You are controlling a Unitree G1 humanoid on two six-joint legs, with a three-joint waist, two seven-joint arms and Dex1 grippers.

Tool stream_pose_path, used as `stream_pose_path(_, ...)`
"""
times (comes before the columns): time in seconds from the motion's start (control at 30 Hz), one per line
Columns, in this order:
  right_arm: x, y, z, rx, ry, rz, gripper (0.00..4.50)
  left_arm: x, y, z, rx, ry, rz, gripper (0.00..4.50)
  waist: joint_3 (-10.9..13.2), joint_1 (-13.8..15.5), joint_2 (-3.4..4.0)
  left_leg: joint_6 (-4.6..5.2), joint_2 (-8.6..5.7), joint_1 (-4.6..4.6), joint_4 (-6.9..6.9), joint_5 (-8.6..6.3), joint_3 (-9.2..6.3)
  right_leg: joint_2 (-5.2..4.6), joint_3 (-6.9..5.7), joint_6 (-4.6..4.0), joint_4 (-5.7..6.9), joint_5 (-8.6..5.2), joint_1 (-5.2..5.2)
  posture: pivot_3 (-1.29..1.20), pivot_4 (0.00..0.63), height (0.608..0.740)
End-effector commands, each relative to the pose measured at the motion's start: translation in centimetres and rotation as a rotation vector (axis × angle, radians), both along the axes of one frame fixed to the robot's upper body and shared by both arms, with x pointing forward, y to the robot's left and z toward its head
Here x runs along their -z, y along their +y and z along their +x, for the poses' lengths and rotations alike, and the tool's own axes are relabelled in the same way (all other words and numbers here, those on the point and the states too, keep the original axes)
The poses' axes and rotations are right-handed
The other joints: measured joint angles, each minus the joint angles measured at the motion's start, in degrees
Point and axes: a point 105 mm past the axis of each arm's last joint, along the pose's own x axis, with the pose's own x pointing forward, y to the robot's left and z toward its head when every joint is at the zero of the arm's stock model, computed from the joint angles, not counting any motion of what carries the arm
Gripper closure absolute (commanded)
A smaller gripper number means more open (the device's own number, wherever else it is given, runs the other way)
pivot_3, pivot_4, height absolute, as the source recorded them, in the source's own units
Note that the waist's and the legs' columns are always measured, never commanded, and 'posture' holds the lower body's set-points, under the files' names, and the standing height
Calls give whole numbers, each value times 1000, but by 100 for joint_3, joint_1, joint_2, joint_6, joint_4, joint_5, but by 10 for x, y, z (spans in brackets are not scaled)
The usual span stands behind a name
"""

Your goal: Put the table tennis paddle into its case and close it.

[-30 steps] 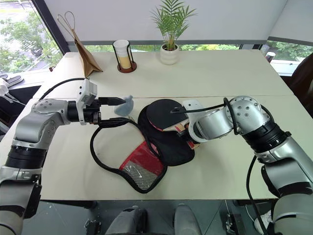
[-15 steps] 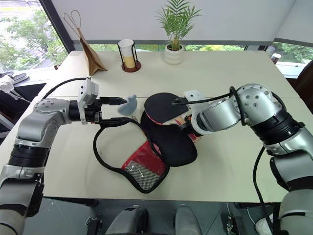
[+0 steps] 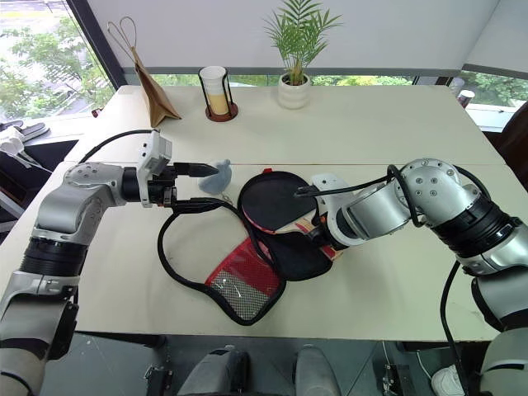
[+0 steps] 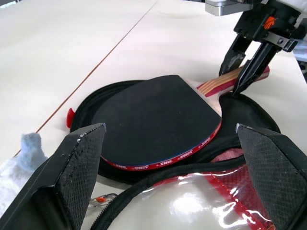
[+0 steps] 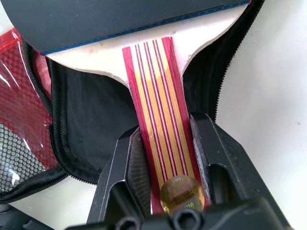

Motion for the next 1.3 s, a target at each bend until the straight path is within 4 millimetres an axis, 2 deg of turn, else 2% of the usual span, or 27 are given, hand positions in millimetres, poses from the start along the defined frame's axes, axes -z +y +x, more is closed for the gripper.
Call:
stream_pose_path(0.03, -4, 9, -1, -4, -32, 50, 3585, -11, -2, 1, 22, -48, 0, 0, 0, 1, 0, 0, 0, 0, 0, 0, 0, 0, 0, 0, 0, 0, 0, 0, 150, 740)
stream_pose_path(0.33, 6, 20, 7, 87, -74, 81, 3585, -9, -2, -1, 26, -46, 5, 0, -1, -9, -1, -1, 1, 0, 2, 0, 0, 1, 0, 0, 2, 0, 0, 0, 150, 740)
stream_pose_path(0.67, 12, 19, 11, 170, -99, 75, 3585, -5, -2, -4, 23, -39, 6, 0, -1, 3, -2, -1, -1, 0, 6, 0, 0, 1, -1, 0, 2, 0, 3, 0, 150, 740)
stream_pose_path(0.73, 13, 18, 12, 190, -105, 67, 2573, -4, -3, -4, 23, -38, 5, 0, -1, 1, -1, -1, -1, 0, 6, 0, -1, 1, -2, 0, 2, 0, 3, 0, 150, 740)
stream_pose_path(0.77, 13, 17, 13, 201, -113, 61, 2349, -4, -3, -4, 22, -38, 4, 0, -1, 1, -2, 0, -1, 0, 6, 0, -1, 1, -1, 0, 2, 0, 4, 0, 150, 740)
stream_pose_path(0.8, 12, 17, 14, 210, -119, 58, 1926, -5, -3, -4, 22, -38, 3, 0, -1, 0, -2, 0, -1, 0, 6, 0, -1, 1, -1, 0, 2, 0, 4, 0, 150, 740)
stream_pose_path(0.9, 11, 17, 14, 218, -132, 52, 359, -5, -3, -5, 22, -39, 3, 0, -1, -10, -2, 0, -1, 0, 5, 0, -1, 3, -2, 0, 2, 0, 3, 0, 150, 740)
stream_pose_path(0.93, 10, 16, 15, 223, -139, 48, 19, -5, -2, -5, 21, -39, 3, 0, -1, -10, -1, -1, 0, 0, 5, 0, -1, 3, -1, 0, 2, 0, 2, 0, 150, 740)
stream_pose_path(1.07, -4, 18, 15, 157, -166, 52, 19, -6, -1, -5, 17, -43, 2, 0, -1, -11, -1, -1, 0, 0, 5, 0, -1, 3, -1, 0, 3, 0, 2, 0, 150, 740)
stream_pose_path(1.2, -49, 25, 16, 34, -282, 72, 19, -7, 2, -5, 7, -48, 2, 0, 2, -7, 3, 0, 0, 0, 5, 0, 1, 5, -1, 0, 2, 0, 2, 0, 150, 740)
stream_pose_path(1.3, -81, 28, 18, -75, -443, 67, 19, -7, 5, -7, -3, -51, 4, 0, 1, -3, 2, 0, 0, 0, -1, 0, -1, 6, -1, 0, 0, 0, -1, 0, 150, 740)
